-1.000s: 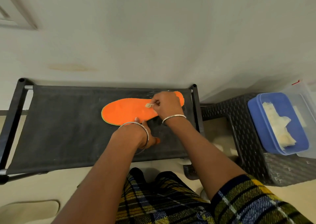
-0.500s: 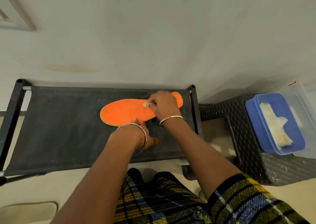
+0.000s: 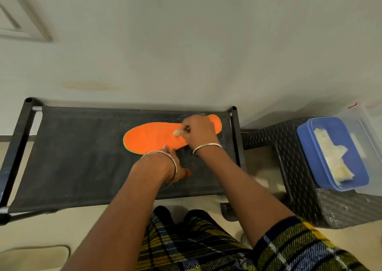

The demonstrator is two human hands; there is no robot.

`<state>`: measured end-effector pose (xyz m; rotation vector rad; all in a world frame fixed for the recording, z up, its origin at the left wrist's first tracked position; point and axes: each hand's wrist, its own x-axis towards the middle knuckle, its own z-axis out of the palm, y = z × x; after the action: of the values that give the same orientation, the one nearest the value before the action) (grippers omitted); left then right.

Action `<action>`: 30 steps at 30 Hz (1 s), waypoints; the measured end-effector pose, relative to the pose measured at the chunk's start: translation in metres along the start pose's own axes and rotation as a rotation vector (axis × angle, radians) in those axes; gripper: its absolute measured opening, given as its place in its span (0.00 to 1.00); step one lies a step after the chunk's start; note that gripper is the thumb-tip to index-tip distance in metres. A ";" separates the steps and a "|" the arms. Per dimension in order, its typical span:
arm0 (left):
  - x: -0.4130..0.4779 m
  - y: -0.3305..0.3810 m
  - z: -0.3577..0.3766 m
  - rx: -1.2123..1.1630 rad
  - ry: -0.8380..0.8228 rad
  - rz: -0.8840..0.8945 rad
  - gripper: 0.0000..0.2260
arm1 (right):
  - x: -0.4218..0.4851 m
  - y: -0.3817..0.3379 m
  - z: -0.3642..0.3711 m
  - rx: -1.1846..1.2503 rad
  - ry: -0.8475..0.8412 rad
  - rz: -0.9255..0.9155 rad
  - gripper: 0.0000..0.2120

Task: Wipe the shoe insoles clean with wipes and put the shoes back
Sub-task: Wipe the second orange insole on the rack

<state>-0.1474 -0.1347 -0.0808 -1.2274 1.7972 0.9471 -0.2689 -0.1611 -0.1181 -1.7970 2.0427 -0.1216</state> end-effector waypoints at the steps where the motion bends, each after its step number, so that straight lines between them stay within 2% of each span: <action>1: 0.000 0.000 0.000 -0.001 0.001 0.000 0.38 | -0.001 -0.005 0.003 -0.017 -0.022 -0.039 0.09; 4: -0.001 -0.002 0.001 0.004 -0.008 0.000 0.38 | 0.004 0.009 -0.003 -0.002 -0.009 0.037 0.07; 7: -0.003 -0.006 0.001 0.022 -0.021 -0.002 0.39 | 0.002 0.041 -0.018 -0.027 0.113 0.225 0.07; 9: -0.003 -0.010 0.002 0.025 -0.021 -0.009 0.39 | -0.001 0.049 -0.019 -0.024 0.176 0.278 0.09; 12: -0.002 -0.014 0.004 0.015 -0.003 -0.038 0.38 | 0.001 0.030 -0.013 -0.025 0.125 0.218 0.09; 15: 0.001 -0.018 0.009 -0.012 0.016 -0.062 0.40 | 0.004 -0.008 0.001 0.093 0.024 0.055 0.08; 18: 0.004 -0.021 0.012 -0.071 0.031 -0.065 0.41 | -0.001 -0.041 0.018 0.054 -0.020 -0.099 0.08; 20: 0.004 -0.023 0.013 -0.079 0.038 -0.061 0.41 | 0.004 -0.041 0.020 0.038 -0.014 -0.093 0.09; 25: 0.004 -0.031 0.015 -0.085 0.012 -0.070 0.39 | 0.019 -0.015 0.008 0.055 0.089 0.075 0.09; 27: 0.004 -0.031 0.017 -0.081 0.020 -0.069 0.39 | 0.017 -0.020 0.010 0.052 0.095 0.064 0.08; 30: 0.007 -0.032 0.018 -0.061 0.034 -0.069 0.40 | 0.009 -0.045 0.020 0.113 0.022 -0.056 0.07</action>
<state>-0.1152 -0.1301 -0.0999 -1.3426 1.7520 0.9528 -0.2202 -0.1729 -0.1237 -1.7919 1.9599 -0.2689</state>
